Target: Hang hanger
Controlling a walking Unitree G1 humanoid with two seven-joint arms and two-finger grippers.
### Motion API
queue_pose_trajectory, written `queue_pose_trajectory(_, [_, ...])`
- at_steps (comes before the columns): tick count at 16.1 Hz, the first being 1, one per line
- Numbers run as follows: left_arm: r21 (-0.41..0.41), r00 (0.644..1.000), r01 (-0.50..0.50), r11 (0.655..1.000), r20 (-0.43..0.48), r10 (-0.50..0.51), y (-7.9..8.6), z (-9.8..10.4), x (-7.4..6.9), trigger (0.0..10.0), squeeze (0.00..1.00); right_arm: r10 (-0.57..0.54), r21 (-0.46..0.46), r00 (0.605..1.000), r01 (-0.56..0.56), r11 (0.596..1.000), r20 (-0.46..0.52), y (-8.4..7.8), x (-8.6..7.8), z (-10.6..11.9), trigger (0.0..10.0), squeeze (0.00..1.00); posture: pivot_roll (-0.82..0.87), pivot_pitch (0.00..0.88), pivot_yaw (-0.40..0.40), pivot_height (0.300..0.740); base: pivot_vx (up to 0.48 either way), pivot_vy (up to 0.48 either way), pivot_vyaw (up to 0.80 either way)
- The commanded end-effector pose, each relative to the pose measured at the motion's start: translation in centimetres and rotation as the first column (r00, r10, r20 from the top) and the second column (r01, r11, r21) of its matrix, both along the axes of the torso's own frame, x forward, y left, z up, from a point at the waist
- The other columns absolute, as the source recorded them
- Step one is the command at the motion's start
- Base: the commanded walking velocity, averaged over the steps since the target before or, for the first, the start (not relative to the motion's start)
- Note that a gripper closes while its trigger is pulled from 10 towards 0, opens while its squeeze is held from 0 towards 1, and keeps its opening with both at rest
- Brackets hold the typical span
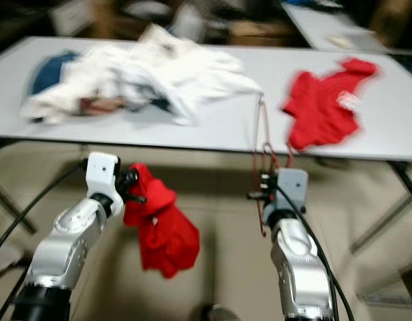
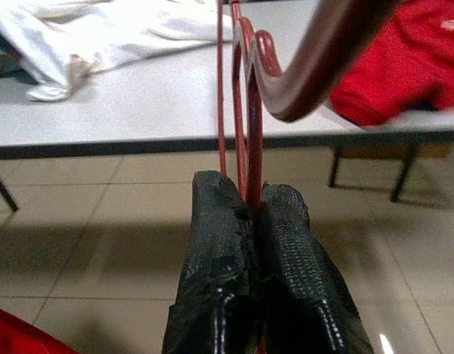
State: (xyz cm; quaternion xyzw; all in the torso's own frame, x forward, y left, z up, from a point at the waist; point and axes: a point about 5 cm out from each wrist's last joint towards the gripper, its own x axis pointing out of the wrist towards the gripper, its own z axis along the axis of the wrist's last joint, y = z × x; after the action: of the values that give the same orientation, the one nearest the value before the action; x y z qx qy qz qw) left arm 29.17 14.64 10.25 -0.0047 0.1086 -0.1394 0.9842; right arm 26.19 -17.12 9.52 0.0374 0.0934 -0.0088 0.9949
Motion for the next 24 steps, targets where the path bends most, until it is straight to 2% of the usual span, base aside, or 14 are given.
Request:
queue_pose_trajectory(1, [0.003,0.999,-0.004,1.0,0.04,0.004,0.2,0.8,0.2,10.0,0.0,0.009,0.007,1.0,-0.009,1.0,0.01,0.0,0.2,0.5,10.0,0.0,-0.14,0.0,0.036,0.74,0.0,0.405,-0.8])
queue_pose_trajectory(2, [0.008,0.999,-0.011,1.0,0.049,0.01,0.5,1.0,0.4,10.0,0.0,0.04,0.09,0.999,-0.042,0.995,0.019,0.4,0.4,0.8,10.0,0.0,-0.15,0.0,0.034,0.74,0.0,0.409,-0.8])
queue_pose_trajectory(3, [0.009,0.999,-0.013,1.0,0.052,0.013,0.6,1.0,0.5,10.0,0.0,0.046,0.105,0.999,-0.048,0.993,0.02,0.5,0.5,0.9,10.0,0.0,-0.15,0.0,0.034,0.74,0.0,0.409,-0.8])
queue_pose_trajectory(5, [0.011,0.998,-0.009,1.0,0.06,0.008,0.6,1.2,1.1,10.0,0.0,0.04,0.067,0.999,-0.04,0.997,-0.004,0.4,0.6,0.8,10.0,0.0,-0.16,0.0,0.044,0.74,0.0,0.409,-0.28])
queue_pose_trajectory(8, [-0.007,0.998,0.019,1.0,0.068,-0.018,0.1,1.5,1.6,10.0,0.0,0.05,0.1,0.998,-0.047,0.994,-0.03,0.2,0.7,0.6,10.0,0.0,-0.16,0.0,0.046,0.74,0.0,0.223,0.0])
queue_pose_trajectory(11, [-0.061,0.999,0.014,0.998,0.041,-0.012,-0.1,1.7,1.7,10.0,0.0,0.091,0.095,0.995,-0.088,0.992,-0.029,0.7,0.9,0.7,10.0,0.0,-0.16,0.0,0.041,0.74,0.0,0.0,0.0])
queue_pose_trajectory(12, [-0.062,0.999,0.023,0.998,0.048,-0.02,-0.1,1.8,1.8,10.0,0.0,0.091,0.096,0.995,-0.087,0.992,-0.03,0.6,0.9,0.7,10.0,0.0,-0.16,0.0,0.04,0.74,0.0,0.0,0.0])
queue_pose_trajectory(13, [-0.014,0.996,0.046,0.999,0.074,-0.044,-0.3,1.9,1.8,10.0,0.0,0.091,0.097,0.995,-0.088,0.991,-0.035,0.6,0.9,0.6,10.0,0.0,-0.16,0.0,0.039,0.74,0.0,0.0,0.0])
queue_pose_trajectory(16, [-0.046,0.999,0.001,0.999,0.047,0.001,0.0,1.4,1.9,10.0,0.0,0.1,0.096,0.994,-0.096,0.991,-0.038,0.7,1.1,0.7,10.0,0.0,-0.16,0.0,0.034,0.74,0.0,0.0,0.0])
queue_pose_trajectory(18, [-0.032,0.998,0.04,0.999,0.056,-0.038,-0.4,1.6,1.9,10.0,0.0,0.126,0.073,0.991,-0.123,0.99,-0.035,0.9,1.3,0.8,10.0,0.0,-0.16,0.0,0.031,0.74,0.0,0.0,0.0])
queue_pose_trajectory(24, [-0.08,0.996,-0.01,0.997,0.092,0.017,0.0,2.7,2.6,10.0,0.0,0.177,0.037,0.984,-0.177,0.984,-0.009,1.2,1.8,1.9,10.0,0.0,-0.16,0.0,0.022,0.74,0.153,0.0,0.0])
